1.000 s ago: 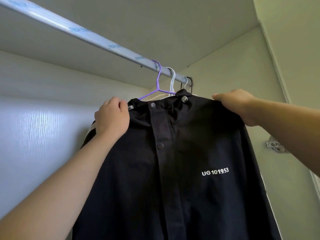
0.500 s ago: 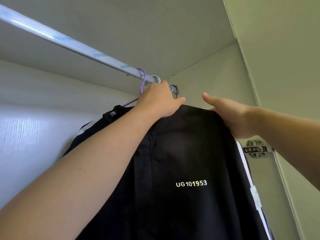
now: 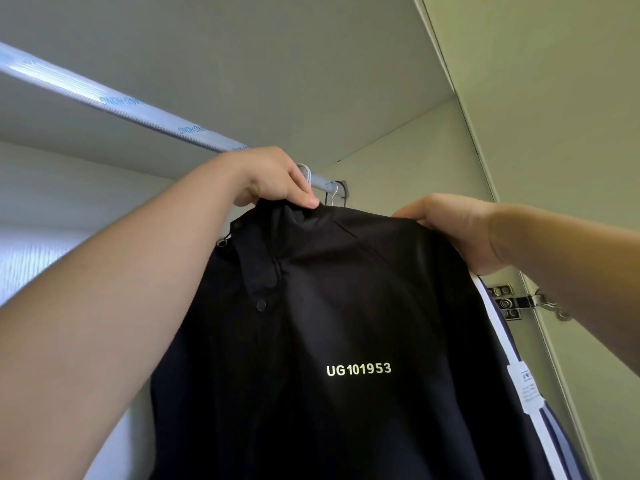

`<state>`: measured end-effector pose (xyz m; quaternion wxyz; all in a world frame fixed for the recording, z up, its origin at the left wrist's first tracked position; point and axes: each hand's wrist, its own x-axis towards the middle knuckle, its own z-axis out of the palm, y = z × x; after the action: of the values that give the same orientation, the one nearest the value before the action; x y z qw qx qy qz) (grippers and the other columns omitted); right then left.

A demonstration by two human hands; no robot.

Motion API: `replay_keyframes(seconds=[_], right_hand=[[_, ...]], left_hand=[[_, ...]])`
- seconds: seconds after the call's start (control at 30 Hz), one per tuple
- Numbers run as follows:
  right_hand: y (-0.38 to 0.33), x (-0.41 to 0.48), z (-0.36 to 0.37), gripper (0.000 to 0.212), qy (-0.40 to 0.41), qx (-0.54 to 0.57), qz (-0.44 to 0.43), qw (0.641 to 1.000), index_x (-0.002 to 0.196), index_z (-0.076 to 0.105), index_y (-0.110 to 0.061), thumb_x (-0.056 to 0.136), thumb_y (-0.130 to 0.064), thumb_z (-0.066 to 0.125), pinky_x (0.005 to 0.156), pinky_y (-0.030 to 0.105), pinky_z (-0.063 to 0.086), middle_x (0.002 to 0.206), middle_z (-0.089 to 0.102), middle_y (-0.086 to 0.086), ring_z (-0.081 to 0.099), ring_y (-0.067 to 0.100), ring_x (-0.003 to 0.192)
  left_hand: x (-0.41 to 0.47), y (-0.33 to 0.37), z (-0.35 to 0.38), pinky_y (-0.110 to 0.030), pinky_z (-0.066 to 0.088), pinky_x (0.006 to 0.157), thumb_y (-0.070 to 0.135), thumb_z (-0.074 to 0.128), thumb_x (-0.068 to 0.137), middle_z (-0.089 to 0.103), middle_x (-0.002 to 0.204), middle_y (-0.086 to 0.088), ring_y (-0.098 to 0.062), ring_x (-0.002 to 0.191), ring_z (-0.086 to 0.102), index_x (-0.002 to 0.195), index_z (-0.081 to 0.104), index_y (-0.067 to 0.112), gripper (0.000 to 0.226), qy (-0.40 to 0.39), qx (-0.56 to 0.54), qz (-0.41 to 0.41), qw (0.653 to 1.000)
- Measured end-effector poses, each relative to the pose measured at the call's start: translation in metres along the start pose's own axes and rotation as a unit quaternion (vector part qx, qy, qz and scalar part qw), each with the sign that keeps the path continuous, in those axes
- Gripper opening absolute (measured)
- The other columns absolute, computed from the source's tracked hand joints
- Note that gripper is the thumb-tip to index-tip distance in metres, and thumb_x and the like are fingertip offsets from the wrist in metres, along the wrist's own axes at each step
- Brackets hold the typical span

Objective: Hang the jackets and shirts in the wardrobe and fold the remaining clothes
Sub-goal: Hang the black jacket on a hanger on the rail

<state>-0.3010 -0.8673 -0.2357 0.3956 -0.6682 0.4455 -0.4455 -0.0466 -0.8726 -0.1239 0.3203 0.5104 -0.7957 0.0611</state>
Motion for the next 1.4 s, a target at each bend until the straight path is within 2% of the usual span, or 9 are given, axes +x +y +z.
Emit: replay_keyframes(seconds=[0.13, 0.33, 0.5, 0.67, 0.8, 0.93, 1.03, 1.13, 1.4], right_hand=[[-0.002, -0.001, 0.011, 0.019, 0.045, -0.042, -0.012, 0.998, 0.079, 0.078, -0.012, 0.083, -0.028, 0.068, 0.063, 0.030, 0.060, 0.094, 0.077, 0.012, 0.074, 0.026, 0.072], [-0.007, -0.006, 0.020, 0.053, 0.142, -0.116, -0.102, 0.978, 0.097, 0.076, -0.013, 0.073, -0.059, 0.082, 0.080, 0.051, 0.061, 0.090, 0.078, 0.010, 0.077, 0.030, 0.082], [-0.009, -0.014, 0.016, 0.078, 0.173, -0.185, -0.163, 0.954, 0.088, 0.079, -0.023, 0.058, -0.093, 0.061, 0.080, 0.054, 0.061, 0.084, 0.078, 0.003, 0.077, 0.027, 0.078], [-0.012, -0.016, 0.011, 0.077, 0.044, -0.118, -0.177, 0.976, 0.089, 0.080, -0.018, 0.046, -0.081, 0.081, 0.086, 0.046, 0.060, 0.098, 0.078, 0.011, 0.076, 0.029, 0.089], [-0.015, -0.012, 0.010, 0.047, 0.065, -0.187, -0.179, 0.964, 0.082, 0.078, -0.022, 0.055, -0.059, 0.089, 0.073, 0.037, 0.061, 0.086, 0.078, 0.005, 0.077, 0.023, 0.080], [-0.008, -0.002, 0.011, 0.039, 0.221, -0.351, -0.230, 0.880, 0.083, 0.067, -0.023, 0.072, -0.057, 0.083, 0.057, 0.027, 0.046, 0.073, 0.069, -0.002, 0.066, 0.015, 0.069], [0.001, -0.001, 0.014, 0.046, 0.317, -0.448, -0.275, 0.789, 0.087, 0.049, -0.026, 0.077, -0.061, 0.077, 0.057, 0.031, 0.041, 0.079, 0.057, -0.007, 0.054, 0.015, 0.070], [0.009, -0.001, 0.014, 0.047, 0.385, -0.509, -0.288, 0.714, 0.094, 0.040, -0.029, 0.085, -0.069, 0.062, 0.056, 0.035, 0.040, 0.079, 0.050, -0.006, 0.053, 0.028, 0.071], [0.027, -0.003, -0.007, 0.039, 0.363, -0.467, -0.316, 0.742, 0.111, 0.046, -0.031, 0.096, -0.066, 0.038, 0.065, 0.037, 0.040, 0.084, 0.049, -0.008, 0.052, 0.029, 0.080]], left_hand=[[0.005, 0.008, 0.001, -0.025, 0.046, 0.058, 0.029, 0.077, 0.089, 0.061, 0.077, -0.001, -0.018, 0.067, 0.055, 0.081, 0.072, 0.016, 0.016, 0.077, 0.006, -0.041, 0.996], [0.000, 0.014, -0.002, -0.025, 0.049, 0.058, 0.014, 0.048, 0.094, 0.059, 0.056, 0.005, -0.015, 0.046, 0.060, 0.072, 0.060, 0.019, 0.026, 0.026, -0.293, -0.155, 0.943], [-0.002, 0.003, 0.009, -0.019, 0.047, 0.040, 0.010, 0.045, 0.103, 0.058, 0.047, 0.004, -0.012, 0.037, 0.058, 0.082, 0.051, 0.024, 0.027, 0.045, -0.406, -0.148, 0.900], [0.006, -0.001, 0.020, -0.021, 0.049, 0.052, 0.014, 0.056, 0.100, 0.053, 0.078, 0.002, -0.013, 0.062, 0.055, 0.126, 0.047, 0.028, 0.031, 0.099, -0.252, -0.115, 0.956], [0.010, 0.008, 0.025, -0.020, 0.048, 0.051, 0.010, 0.060, 0.095, 0.056, 0.075, -0.004, -0.014, 0.051, 0.052, 0.109, 0.050, 0.017, 0.018, 0.136, -0.084, -0.067, 0.985], [0.017, 0.010, 0.031, -0.025, 0.046, 0.062, 0.020, 0.063, 0.091, 0.062, 0.076, -0.006, -0.025, 0.064, 0.056, 0.080, 0.062, 0.008, 0.016, 0.193, 0.102, -0.018, 0.976], [0.008, 0.014, 0.039, -0.025, 0.044, 0.068, 0.029, 0.070, 0.088, 0.069, 0.076, 0.011, -0.011, 0.074, 0.061, 0.080, 0.073, 0.020, 0.011, 0.198, 0.075, 0.112, 0.971], [-0.002, 0.015, 0.042, -0.017, 0.048, 0.071, 0.022, 0.074, 0.087, 0.075, 0.083, 0.013, 0.002, 0.077, 0.064, 0.087, 0.079, 0.028, 0.008, 0.087, 0.016, 0.198, 0.976], [0.000, 0.000, 0.059, -0.014, 0.049, 0.089, 0.034, 0.073, 0.092, 0.073, 0.103, 0.015, 0.003, 0.100, 0.065, 0.108, 0.076, 0.037, 0.017, 0.065, 0.037, 0.234, 0.969]])
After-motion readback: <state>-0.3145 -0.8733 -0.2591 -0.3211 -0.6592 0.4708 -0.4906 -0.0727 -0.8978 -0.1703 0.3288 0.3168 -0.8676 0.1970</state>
